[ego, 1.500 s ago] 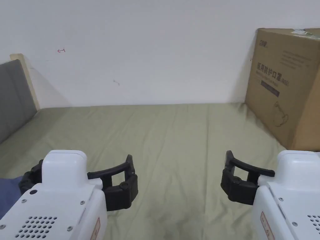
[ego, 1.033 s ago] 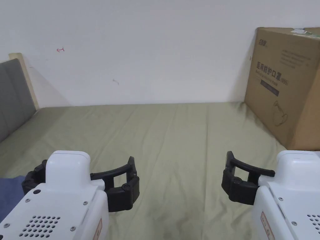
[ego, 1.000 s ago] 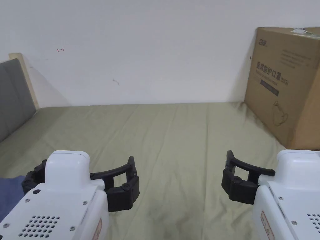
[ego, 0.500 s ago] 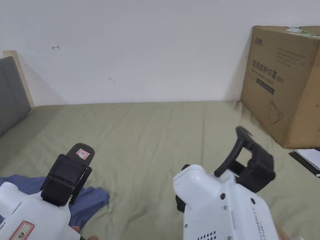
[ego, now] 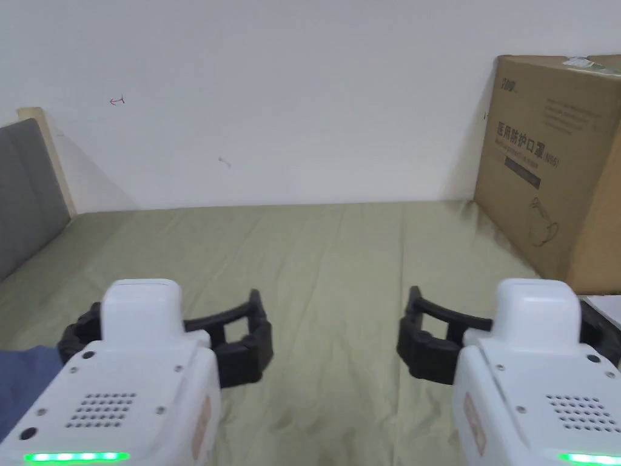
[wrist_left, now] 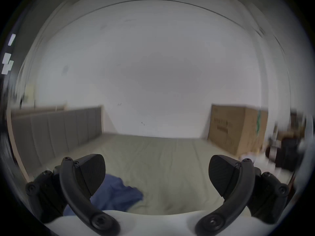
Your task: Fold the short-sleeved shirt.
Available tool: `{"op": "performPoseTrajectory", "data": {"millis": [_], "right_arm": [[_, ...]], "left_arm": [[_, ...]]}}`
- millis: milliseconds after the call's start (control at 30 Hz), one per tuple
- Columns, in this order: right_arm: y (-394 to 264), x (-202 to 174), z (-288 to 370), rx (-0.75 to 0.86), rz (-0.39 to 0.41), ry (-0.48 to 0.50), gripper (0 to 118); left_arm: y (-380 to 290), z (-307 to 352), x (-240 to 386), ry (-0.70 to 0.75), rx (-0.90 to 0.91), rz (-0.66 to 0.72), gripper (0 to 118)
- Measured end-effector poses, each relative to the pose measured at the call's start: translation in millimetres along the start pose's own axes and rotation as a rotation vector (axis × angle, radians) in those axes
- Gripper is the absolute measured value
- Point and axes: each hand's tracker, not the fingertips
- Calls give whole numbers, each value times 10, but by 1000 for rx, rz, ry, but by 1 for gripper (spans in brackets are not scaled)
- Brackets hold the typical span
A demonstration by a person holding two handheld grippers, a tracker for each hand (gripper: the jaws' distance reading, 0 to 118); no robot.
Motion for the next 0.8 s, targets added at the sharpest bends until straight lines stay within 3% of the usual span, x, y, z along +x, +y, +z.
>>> {"op": "performPoseTrajectory", "data": {"millis": [33, 100, 233, 367, 800], "right_arm": [[-55, 71, -4, -13, -44, -17, 118], [-163, 173, -15, -11, -50, -54, 118], [-182, 160, 27, 1, 98, -99, 118], [-122, 134, 55, 41, 98, -74, 118], [-77, 44, 87, 27, 160, 2, 118]], "left_arm": [[-42, 5, 69, -13, -7, -23, 118], [-158, 28, 99, -14, -14, -13, 118], [-221, 73, -56, -82, 0, 184, 118], [-140, 68, -107, -18, 22, 158, 118], [-128, 101, -67, -26, 36, 120, 118]]}}
